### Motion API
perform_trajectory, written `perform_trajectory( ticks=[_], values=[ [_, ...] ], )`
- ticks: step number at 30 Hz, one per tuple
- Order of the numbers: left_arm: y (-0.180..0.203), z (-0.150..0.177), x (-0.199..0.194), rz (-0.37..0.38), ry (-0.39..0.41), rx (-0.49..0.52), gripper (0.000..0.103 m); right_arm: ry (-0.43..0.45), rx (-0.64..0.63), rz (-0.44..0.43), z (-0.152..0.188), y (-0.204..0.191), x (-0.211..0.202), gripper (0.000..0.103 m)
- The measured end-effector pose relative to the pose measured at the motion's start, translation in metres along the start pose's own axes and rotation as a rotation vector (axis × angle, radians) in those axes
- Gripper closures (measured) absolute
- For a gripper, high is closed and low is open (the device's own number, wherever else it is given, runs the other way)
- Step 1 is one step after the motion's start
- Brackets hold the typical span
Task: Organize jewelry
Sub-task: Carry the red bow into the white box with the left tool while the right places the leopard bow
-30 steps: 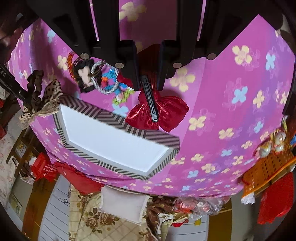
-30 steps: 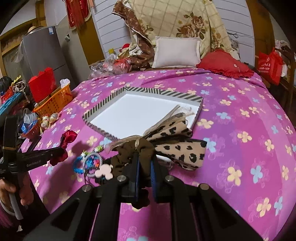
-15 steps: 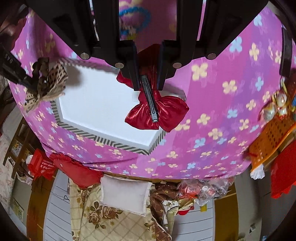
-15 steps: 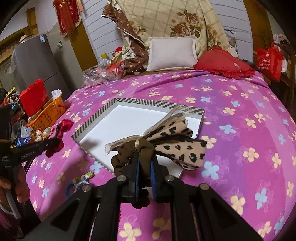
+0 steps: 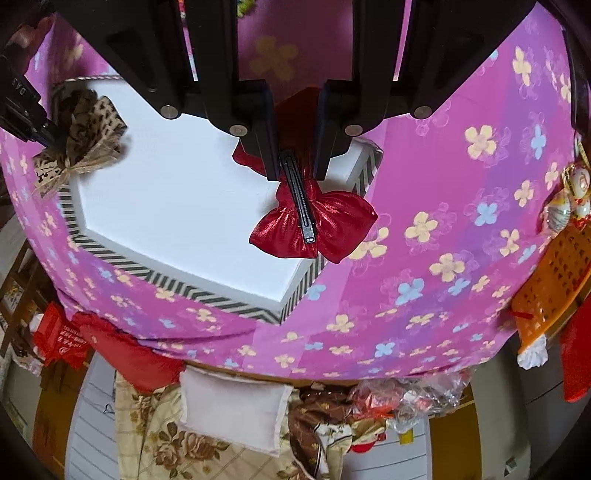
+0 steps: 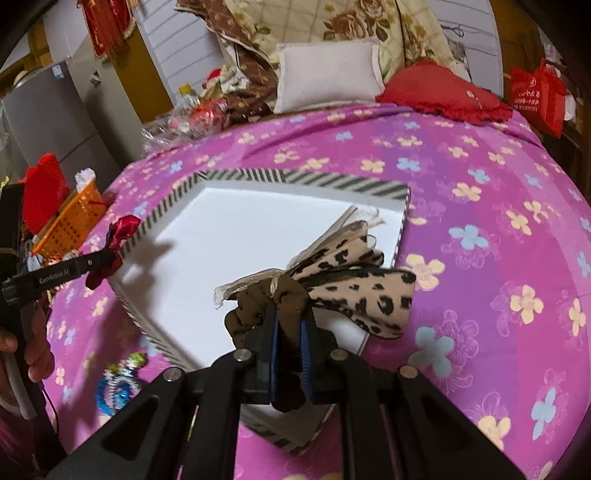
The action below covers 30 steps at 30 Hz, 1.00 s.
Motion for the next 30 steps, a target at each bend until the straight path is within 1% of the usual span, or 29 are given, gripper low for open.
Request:
perform_trajectory(
  ticks=[3,6,9,14,18,20,23,25,27,28,30],
  values=[
    [-0.004,0.003,0.01,-0.009,-0.02,-0.005,0.103,-0.027,-0.005,0.013,0.006,0.004,0.007,0.092],
    [-0.007,0.006,0.02,-0.021,-0.04,-0.005,0.103,-0.036,-0.033,0.041,0.007,0.006,0.009,0.092],
    [-0.007,0.009,0.023,-0.03,-0.051,-0.001,0.103,-0.046,-0.06,0.048,0.007,0.007,0.01,0.092],
    [-0.006,0.018,0.017,-0.034,-0.053,0.015,0.103,-0.065,-0.106,0.069,0.006,0.006,0.011,0.092],
    [-0.005,0.03,0.009,-0.044,-0.049,0.035,0.103,-0.059,-0.112,0.069,0.004,0.01,0.012,0.091],
    [-0.005,0.037,0.004,-0.032,-0.056,0.025,0.103,-0.057,-0.114,0.065,0.003,0.01,0.013,0.086],
    [-0.005,0.045,-0.002,-0.019,-0.061,0.007,0.102,-0.062,-0.12,0.045,-0.001,0.005,0.015,0.071],
    [-0.004,0.049,-0.005,-0.014,-0.056,0.007,0.1,-0.06,-0.127,0.025,-0.001,-0.002,0.015,0.049],
    [-0.004,0.051,-0.006,-0.019,-0.045,0.011,0.097,-0.062,-0.141,0.034,-0.002,-0.009,0.013,0.04],
    [-0.004,0.051,-0.008,-0.017,-0.039,0.008,0.096,-0.055,-0.144,0.042,-0.002,-0.011,0.01,0.039],
    [-0.004,0.049,-0.012,-0.005,-0.028,-0.012,0.091,-0.033,-0.137,0.043,-0.004,-0.014,0.0,0.039]
  ],
)
Point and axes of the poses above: each gripper's, at about its wrist camera, not at the fingertips, and x roughly the way its jaws point, y to its right, z to its underside, the point moved 10 cm from there along x, roughly the way its jaws point, and after that the axes turned 14 degrees about -x, right-handed, at the moved point
